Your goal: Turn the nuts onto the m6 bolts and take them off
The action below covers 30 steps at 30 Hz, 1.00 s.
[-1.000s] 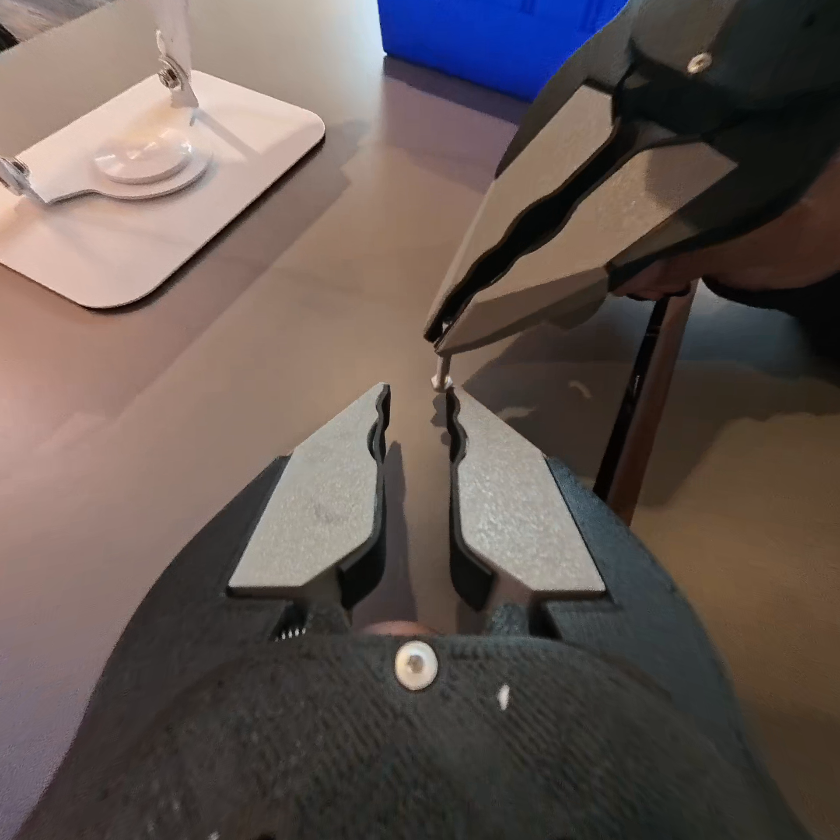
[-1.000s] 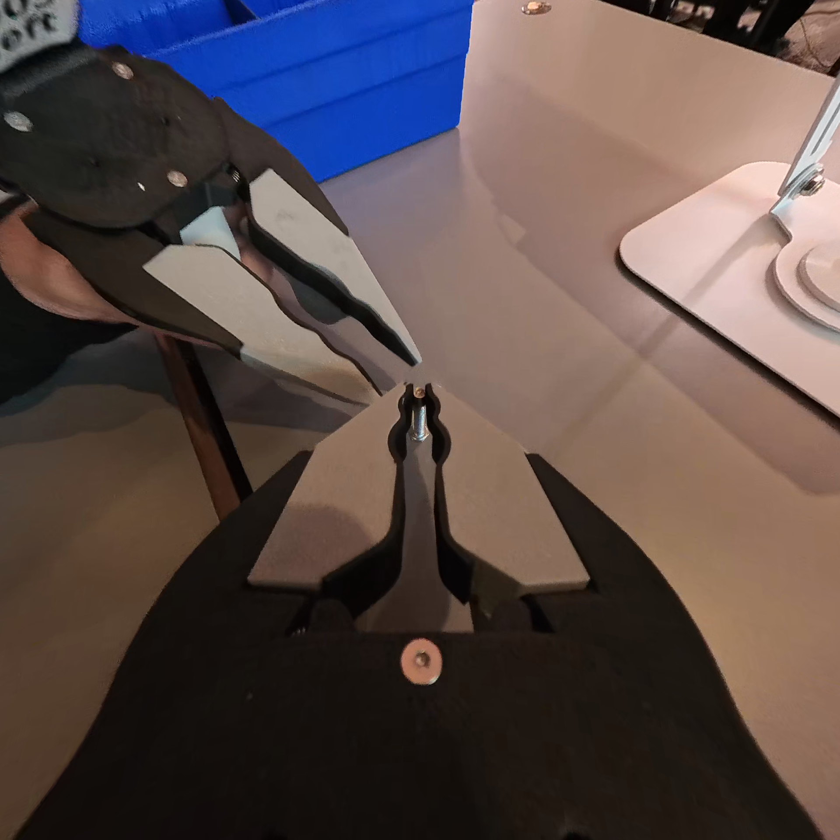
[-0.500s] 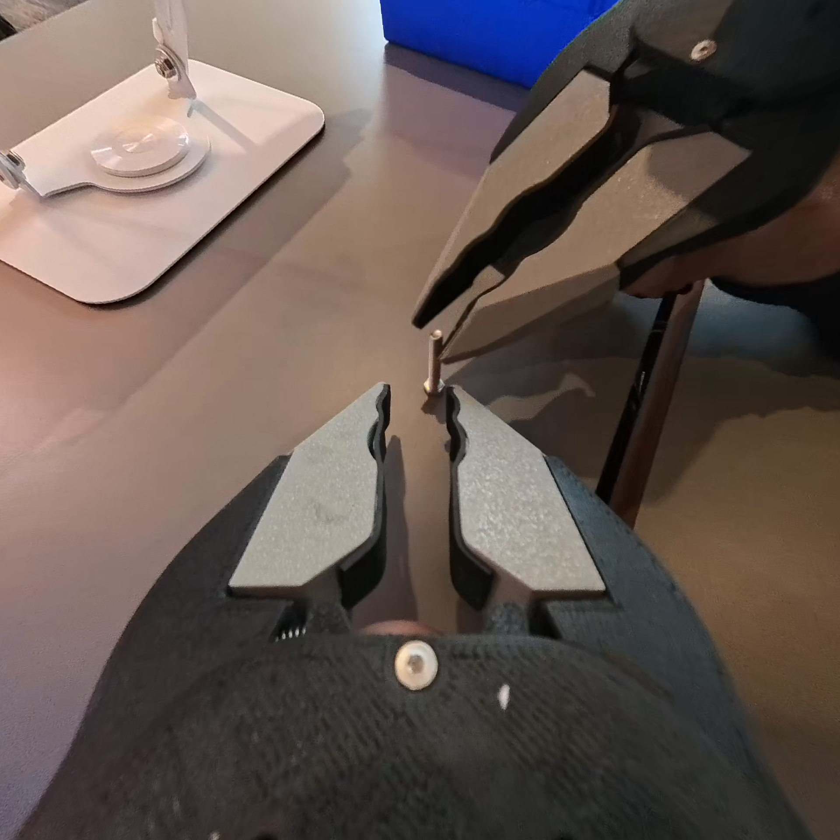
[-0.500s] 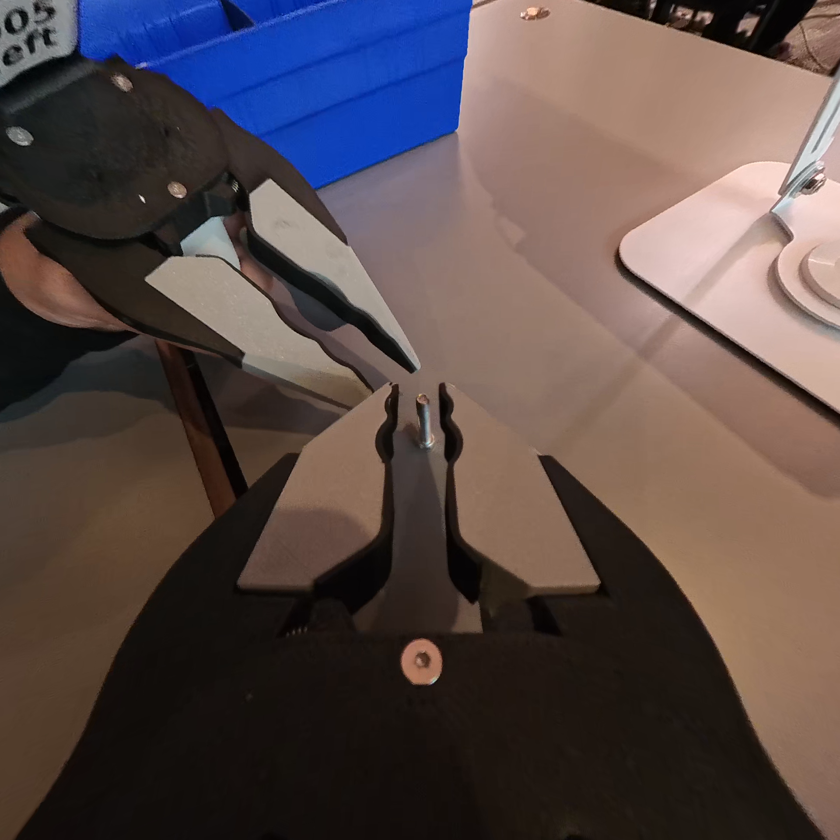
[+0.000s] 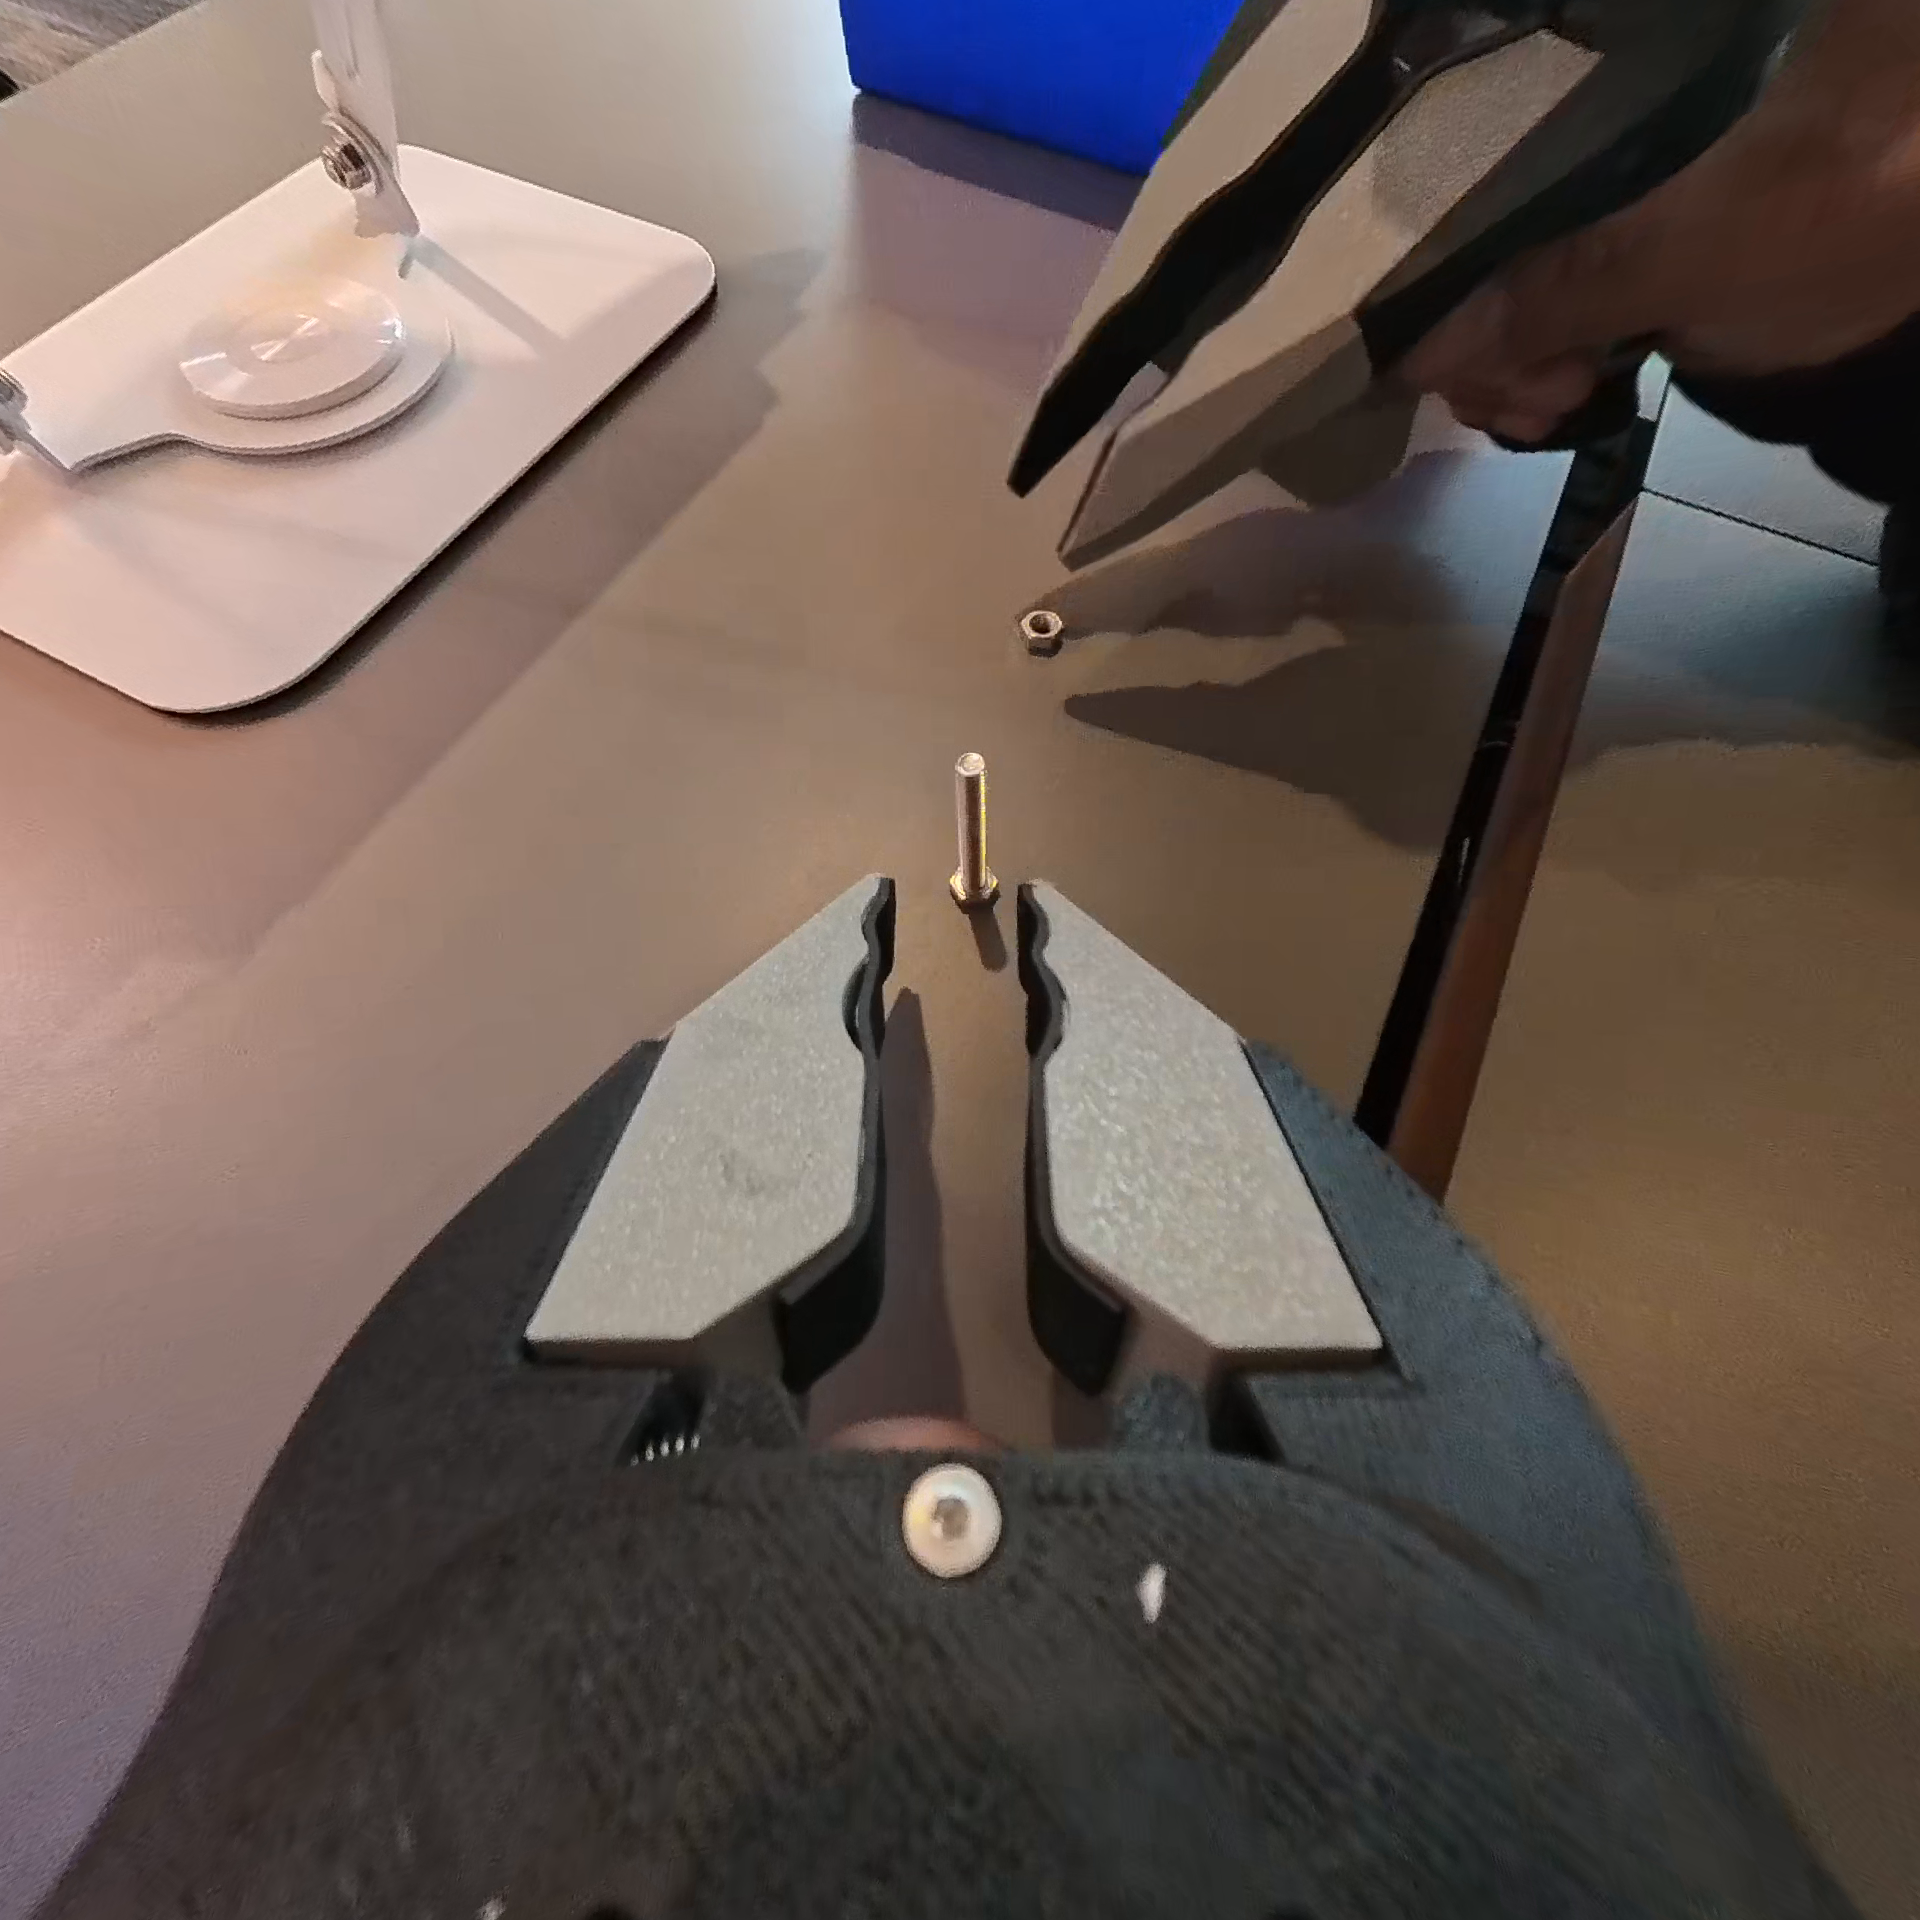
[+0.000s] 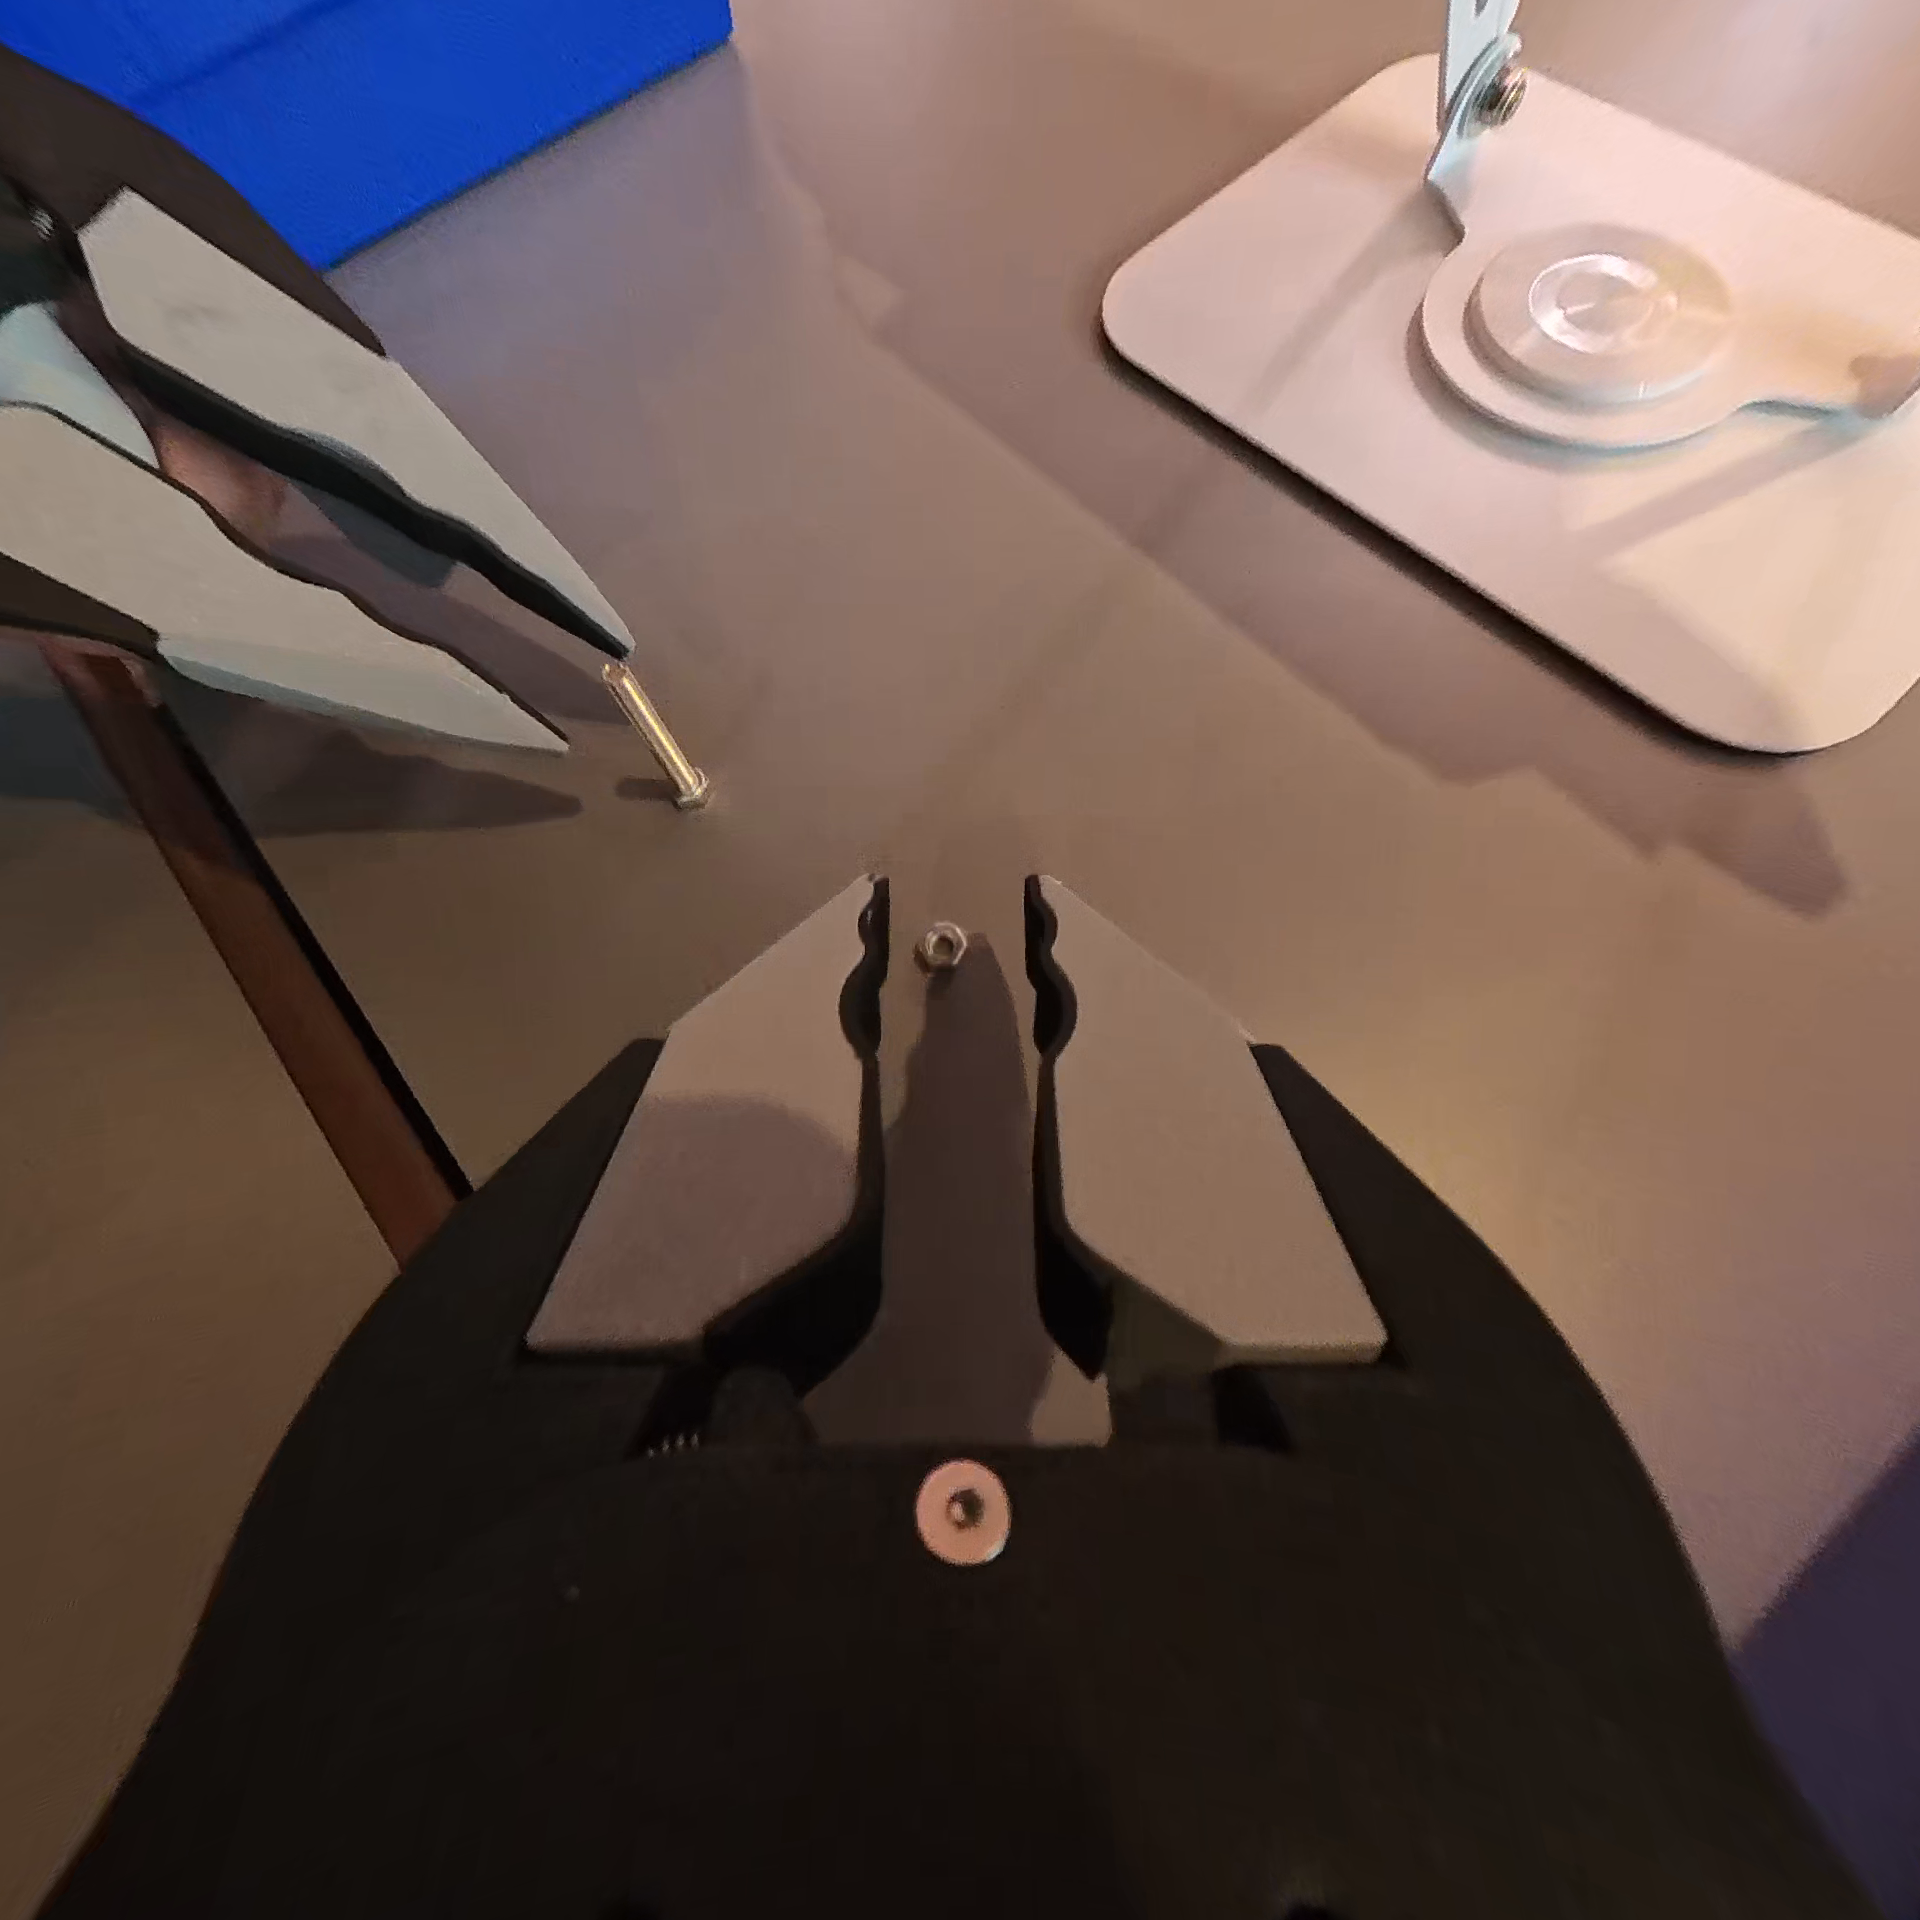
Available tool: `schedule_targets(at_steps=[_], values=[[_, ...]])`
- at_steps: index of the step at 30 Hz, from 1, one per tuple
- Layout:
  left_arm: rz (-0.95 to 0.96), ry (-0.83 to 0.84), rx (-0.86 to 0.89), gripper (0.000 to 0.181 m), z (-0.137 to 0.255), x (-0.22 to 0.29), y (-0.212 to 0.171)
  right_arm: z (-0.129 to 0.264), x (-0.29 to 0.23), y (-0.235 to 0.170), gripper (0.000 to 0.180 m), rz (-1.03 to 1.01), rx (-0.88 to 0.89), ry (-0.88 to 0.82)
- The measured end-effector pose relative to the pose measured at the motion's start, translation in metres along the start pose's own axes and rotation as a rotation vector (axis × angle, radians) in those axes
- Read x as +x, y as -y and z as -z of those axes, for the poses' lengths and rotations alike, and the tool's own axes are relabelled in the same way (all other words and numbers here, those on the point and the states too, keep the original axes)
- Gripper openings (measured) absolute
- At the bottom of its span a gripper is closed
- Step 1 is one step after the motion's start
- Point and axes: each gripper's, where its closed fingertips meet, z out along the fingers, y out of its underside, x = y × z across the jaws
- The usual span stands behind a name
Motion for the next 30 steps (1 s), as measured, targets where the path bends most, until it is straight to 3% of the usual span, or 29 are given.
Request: schedule_targets(at_steps=[7,16,21,30], values=[[0.005,0.002,-0.006,0.021,-0.001,-0.001,-0.001,-0.011,0.000,-0.024,0.024,0.128,-0.139,-0.023],[0.005,-0.002,-0.004,0.021,0.000,0.000,0.000,-0.014,0.001,-0.025,0.023,0.237,-0.114,0.022],[0.005,-0.006,-0.007,0.021,0.000,0.001,-0.001,-0.017,-0.005,-0.023,0.013,0.260,-0.086,0.093],[0.007,-0.013,-0.014,0.021,-0.002,0.002,-0.003,-0.019,-0.006,-0.022,0.007,0.227,-0.091,0.123]])
